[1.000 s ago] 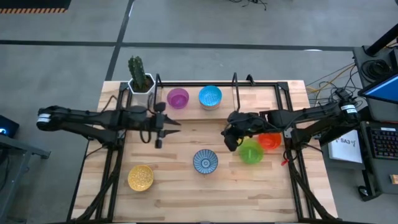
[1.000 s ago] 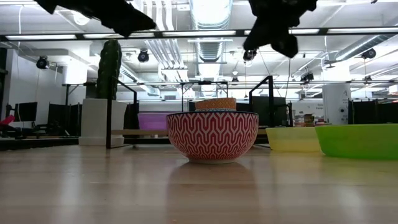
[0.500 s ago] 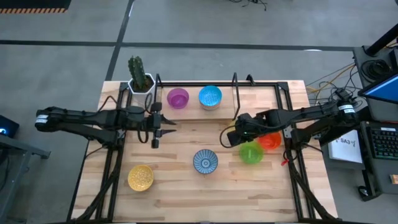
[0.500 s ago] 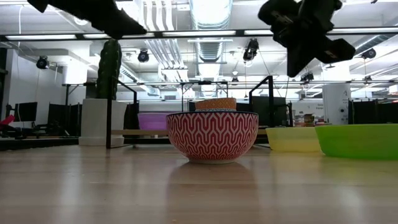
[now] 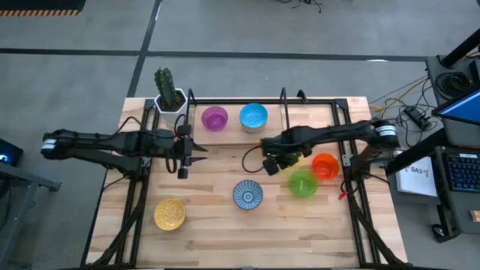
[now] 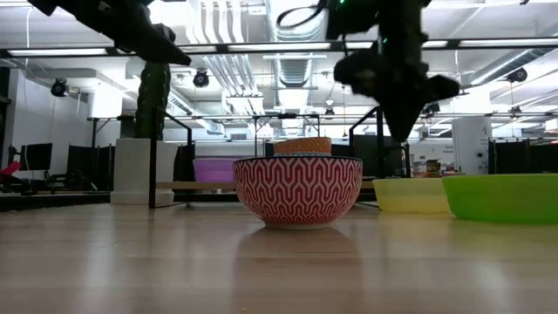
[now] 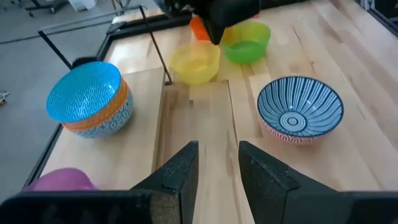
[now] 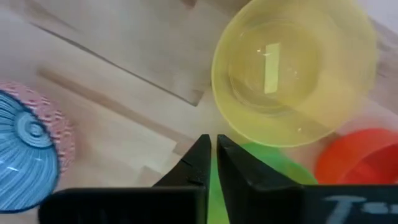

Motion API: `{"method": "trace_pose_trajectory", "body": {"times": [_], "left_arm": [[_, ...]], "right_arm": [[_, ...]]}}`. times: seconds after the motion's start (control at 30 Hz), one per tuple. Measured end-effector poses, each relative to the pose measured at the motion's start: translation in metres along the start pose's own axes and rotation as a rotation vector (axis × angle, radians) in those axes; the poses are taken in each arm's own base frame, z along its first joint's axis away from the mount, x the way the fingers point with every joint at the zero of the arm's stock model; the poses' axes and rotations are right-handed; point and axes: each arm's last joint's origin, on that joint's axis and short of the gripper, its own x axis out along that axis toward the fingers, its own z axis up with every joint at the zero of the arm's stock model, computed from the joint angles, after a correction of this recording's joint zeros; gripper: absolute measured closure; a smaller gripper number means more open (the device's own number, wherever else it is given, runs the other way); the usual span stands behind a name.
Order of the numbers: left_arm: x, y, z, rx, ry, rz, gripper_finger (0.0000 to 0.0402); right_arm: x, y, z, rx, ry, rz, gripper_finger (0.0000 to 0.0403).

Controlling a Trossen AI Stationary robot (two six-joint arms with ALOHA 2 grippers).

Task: Place and stack bowls onto a shelf
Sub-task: Stack the yellow bowl on top of the violet bowl on the shelf

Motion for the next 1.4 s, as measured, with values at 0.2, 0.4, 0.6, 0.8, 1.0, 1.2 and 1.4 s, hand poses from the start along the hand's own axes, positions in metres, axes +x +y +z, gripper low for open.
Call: {"method": "trace_pose_trajectory", "body": {"times": [0.2,0.4,0.6,0.8,1.0,1.2,1.4], "left_arm": [[-0.007,0.001,0.000,-0.003,-0.009,0.002,0.0304],[-0.009,0.001,0.000,-0.002,-0.019,0.003,0.0304],[-0.009,0.001,0.000,-0.001,-0.021,0.004,0.0304],[-0.009,0.001,0.000,0.003,-0.023,0.004,0.0304],[-0.008,0.001,0.000,0.004,-0.024,0.004,0.0304],[-0.008,0.001,0.001,0.004,-0.028,0.005,0.0304],[-0.008,0.001,0.001,0.007,-0.028,0.005,0.0304]], "right_arm": [[0.026,0.005,0.023,-0.041,0.038,-0.072,0.0307],[0.049,0.008,0.032,-0.061,0.049,-0.140,0.0250],[0.062,0.009,0.034,-0.070,0.053,-0.185,0.0256],[0.064,0.011,0.034,-0.077,0.033,-0.191,0.0335],[0.060,0.016,0.031,-0.091,0.025,-0.165,0.0390],[0.032,0.035,0.027,-0.177,0.002,-0.046,0.0394],[-0.012,0.067,0.024,-0.396,-0.002,0.191,0.0394]]}}
